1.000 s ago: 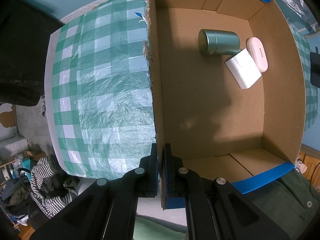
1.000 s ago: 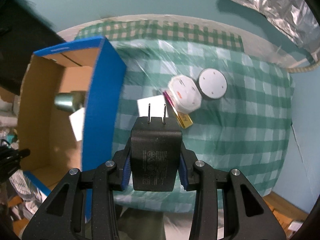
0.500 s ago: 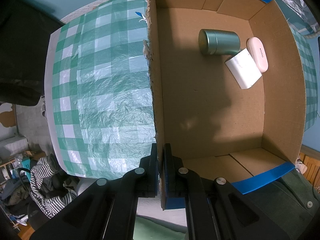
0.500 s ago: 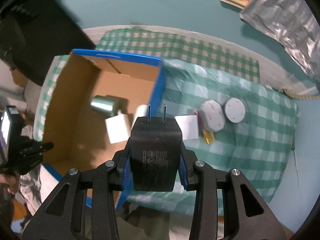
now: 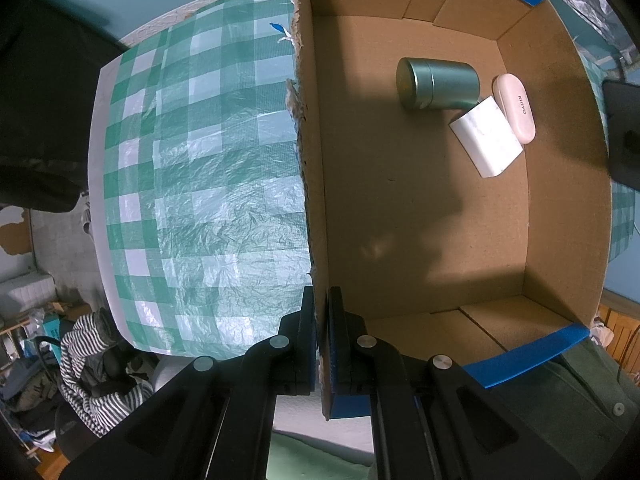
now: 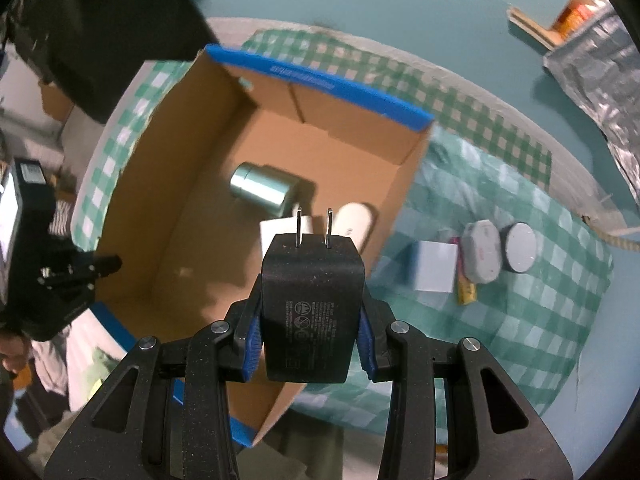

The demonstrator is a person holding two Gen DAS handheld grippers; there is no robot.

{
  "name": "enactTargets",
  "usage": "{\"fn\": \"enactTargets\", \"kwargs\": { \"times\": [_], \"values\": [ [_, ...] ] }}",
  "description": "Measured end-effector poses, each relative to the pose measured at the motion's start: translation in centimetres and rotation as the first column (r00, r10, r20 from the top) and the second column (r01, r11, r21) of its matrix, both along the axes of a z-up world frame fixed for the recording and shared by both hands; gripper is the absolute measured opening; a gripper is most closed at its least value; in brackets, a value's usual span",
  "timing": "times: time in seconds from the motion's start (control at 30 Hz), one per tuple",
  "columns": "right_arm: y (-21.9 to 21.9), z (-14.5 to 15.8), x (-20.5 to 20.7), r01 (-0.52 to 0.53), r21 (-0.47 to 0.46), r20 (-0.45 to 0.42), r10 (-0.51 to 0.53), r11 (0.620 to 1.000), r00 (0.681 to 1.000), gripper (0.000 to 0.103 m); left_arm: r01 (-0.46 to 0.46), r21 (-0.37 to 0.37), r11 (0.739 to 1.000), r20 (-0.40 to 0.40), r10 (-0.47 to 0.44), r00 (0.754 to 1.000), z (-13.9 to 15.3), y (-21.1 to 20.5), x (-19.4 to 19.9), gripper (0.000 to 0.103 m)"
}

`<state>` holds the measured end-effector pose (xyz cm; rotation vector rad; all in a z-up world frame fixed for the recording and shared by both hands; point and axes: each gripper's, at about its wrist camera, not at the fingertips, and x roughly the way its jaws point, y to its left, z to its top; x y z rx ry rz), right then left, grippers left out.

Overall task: Organize rigid objects
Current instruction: 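Carry the black charger into the box with the right gripper and release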

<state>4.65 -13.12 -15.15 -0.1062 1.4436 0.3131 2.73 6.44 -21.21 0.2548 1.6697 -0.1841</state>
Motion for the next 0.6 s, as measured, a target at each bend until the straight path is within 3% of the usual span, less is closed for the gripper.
{"fn": "enactTargets", "kwargs": {
  "times": [0.33,0.37,0.4,0.6],
  "values": [
    [1.7,-2.6,-0.5,-0.059,-0.026,-0.050,0.057,0.998,0.997,0.037,0.000,0.000,1.000,0.000,0.000,1.000,0.0,0.0,0.0,0.005],
    [1.7,-2.6,-0.5,-0.057,-0.022,-0.051,0.056,0.998,0.997,0.028,0.001,0.002,1.000,0.000,-0.001,1.000,0.0,0.0,0.0,0.005],
    [1.7,-2.6,-0.4,-0.056,-0.014,-0.051,0.056,0.998,0.997,0.025,0.001,0.000,1.000,-0.001,-0.001,1.000,-0.1,-0.1,-0.1,0.005],
    [2.0,-2.3,-0.1,-0.064,-0.033,-0.047,0.062,0.997,0.997,0.025,0.003,0.003,1.000,0.001,-0.003,1.000,0.0,-0.3,-0.1,0.005]
  ]
}}
